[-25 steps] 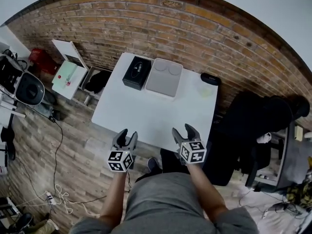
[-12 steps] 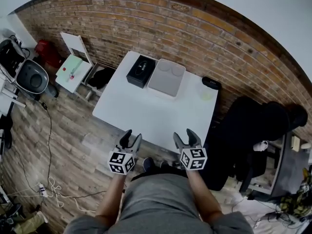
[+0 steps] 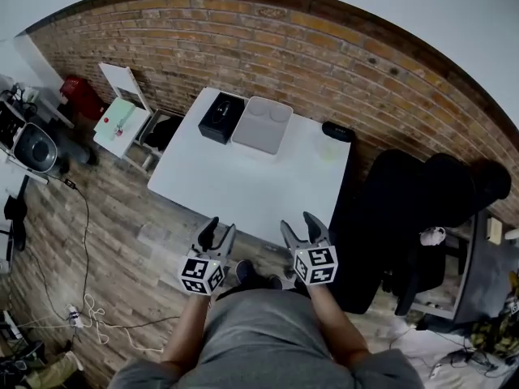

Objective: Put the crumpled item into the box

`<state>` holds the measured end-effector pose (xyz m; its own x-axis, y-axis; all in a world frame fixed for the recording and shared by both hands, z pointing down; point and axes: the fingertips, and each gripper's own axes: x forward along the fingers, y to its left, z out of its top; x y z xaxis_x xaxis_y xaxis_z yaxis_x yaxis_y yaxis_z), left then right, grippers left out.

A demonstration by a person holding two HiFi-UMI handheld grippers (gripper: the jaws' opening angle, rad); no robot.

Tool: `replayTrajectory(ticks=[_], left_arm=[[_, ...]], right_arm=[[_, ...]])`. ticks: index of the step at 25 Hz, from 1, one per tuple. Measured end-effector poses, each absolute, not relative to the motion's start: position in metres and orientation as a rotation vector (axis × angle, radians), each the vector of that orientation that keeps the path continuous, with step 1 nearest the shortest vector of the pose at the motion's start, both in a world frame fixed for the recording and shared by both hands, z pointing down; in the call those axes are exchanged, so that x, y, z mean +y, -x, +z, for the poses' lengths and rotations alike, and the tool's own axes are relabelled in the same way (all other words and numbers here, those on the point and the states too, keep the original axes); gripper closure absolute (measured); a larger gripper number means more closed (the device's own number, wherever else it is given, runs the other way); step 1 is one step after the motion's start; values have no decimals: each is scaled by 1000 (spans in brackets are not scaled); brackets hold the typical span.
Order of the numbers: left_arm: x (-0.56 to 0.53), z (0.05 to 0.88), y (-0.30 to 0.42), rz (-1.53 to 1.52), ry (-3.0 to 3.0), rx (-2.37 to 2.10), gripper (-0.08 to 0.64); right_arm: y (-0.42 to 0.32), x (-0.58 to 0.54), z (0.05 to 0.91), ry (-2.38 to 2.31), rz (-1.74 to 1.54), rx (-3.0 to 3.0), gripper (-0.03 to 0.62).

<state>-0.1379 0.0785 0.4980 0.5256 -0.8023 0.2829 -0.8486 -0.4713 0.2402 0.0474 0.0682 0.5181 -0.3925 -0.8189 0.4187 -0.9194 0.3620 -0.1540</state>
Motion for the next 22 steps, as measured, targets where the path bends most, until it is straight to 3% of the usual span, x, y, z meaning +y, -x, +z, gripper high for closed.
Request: replayTrajectory(ticks=[22], left_arm=[[147,490,98,199,-2441,-1357,373]], right_arm=[[-75,118,509,-1489,523,-2429,325]])
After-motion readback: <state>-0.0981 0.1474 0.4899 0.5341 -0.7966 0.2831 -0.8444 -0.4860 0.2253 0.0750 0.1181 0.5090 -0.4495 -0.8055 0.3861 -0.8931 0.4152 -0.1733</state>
